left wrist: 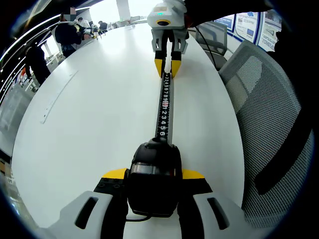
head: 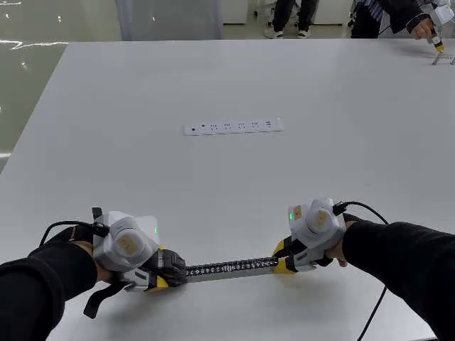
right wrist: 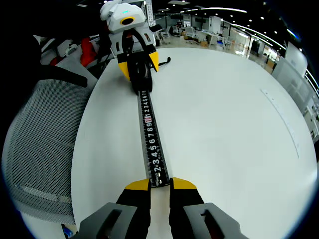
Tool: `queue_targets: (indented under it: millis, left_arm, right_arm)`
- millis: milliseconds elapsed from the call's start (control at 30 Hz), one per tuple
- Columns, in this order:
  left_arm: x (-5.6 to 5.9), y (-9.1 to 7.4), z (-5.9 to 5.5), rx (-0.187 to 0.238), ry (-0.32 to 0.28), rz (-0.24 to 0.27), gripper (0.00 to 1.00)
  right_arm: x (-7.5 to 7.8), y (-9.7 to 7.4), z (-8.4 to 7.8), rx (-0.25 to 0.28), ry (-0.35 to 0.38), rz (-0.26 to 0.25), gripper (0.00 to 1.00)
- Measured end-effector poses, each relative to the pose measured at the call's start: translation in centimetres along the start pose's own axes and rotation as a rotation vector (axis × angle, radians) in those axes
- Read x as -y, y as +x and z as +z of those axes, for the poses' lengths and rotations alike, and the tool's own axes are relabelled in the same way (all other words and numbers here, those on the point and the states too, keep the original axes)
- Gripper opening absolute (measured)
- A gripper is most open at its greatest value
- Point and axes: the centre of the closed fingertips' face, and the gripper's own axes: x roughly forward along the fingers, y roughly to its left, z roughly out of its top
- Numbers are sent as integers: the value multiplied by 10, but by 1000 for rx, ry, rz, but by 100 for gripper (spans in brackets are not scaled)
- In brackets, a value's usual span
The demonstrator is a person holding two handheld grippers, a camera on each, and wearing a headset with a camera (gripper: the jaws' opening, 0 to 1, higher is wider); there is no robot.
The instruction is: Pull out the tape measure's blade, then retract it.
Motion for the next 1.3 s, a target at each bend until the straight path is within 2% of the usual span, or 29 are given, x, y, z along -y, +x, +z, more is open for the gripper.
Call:
queue_targets:
  millis: [1300]
  left_arm:
    - [1,-1,1,0,-1,3,33]
  right_arm:
    - [4,-12,-18,-18,-4,-18,9]
